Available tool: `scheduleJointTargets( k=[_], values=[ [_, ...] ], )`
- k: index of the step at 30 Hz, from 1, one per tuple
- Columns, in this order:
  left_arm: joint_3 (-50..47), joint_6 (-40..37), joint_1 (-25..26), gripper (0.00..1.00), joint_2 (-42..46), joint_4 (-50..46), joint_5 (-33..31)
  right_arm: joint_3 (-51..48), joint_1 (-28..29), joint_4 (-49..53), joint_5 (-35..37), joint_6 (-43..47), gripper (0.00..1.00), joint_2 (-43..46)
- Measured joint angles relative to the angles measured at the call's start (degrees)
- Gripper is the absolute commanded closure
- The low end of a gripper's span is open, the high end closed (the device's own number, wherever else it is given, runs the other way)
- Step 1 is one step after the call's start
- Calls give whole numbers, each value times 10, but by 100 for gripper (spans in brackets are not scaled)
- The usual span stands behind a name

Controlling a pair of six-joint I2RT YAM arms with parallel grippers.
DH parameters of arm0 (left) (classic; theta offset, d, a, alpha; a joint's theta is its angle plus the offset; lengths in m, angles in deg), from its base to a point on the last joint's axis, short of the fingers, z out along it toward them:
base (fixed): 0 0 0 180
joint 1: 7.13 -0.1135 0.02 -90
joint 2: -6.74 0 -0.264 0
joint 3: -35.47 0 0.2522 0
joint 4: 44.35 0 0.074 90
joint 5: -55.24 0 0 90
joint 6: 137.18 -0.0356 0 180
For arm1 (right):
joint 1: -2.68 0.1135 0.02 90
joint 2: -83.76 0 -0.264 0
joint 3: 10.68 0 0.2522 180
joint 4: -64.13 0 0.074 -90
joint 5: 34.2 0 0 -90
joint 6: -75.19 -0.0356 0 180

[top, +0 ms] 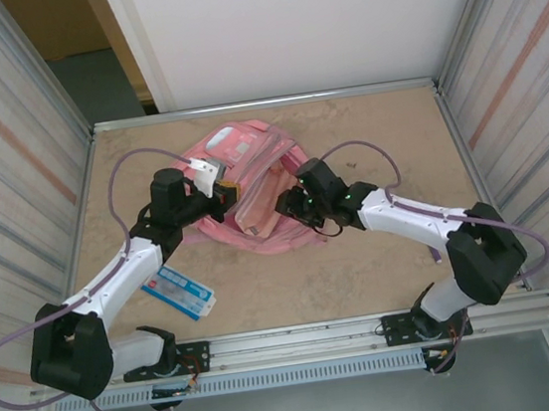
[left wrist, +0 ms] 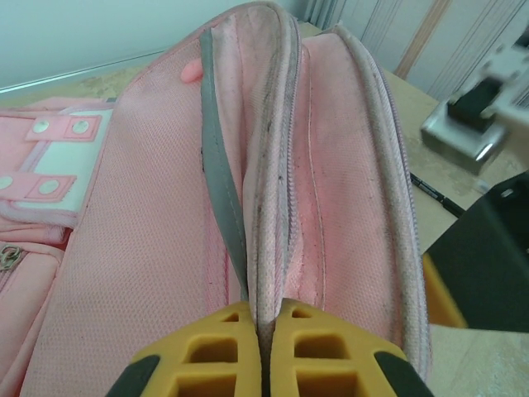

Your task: Pack the student bag

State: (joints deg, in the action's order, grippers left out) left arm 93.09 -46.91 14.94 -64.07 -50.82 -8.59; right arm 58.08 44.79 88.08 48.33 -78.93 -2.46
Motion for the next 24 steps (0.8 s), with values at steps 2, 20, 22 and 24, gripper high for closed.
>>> scheduleJointTargets(
  k=[2,20,22,24],
  values=[
    [0,0,0,100,0,0,0,0,0,-15,-2,-4,42,-28],
    [-5,26,-3,100,0,10,28,44,25,-157,26,-64,87,-148],
    [-5,28,-3,100,0,15,28,46,26,-170,40,-73,93,-149],
    [-5,30,-3,100,0,18,28,54,25,-183,54,-84,94,-156]
  ],
)
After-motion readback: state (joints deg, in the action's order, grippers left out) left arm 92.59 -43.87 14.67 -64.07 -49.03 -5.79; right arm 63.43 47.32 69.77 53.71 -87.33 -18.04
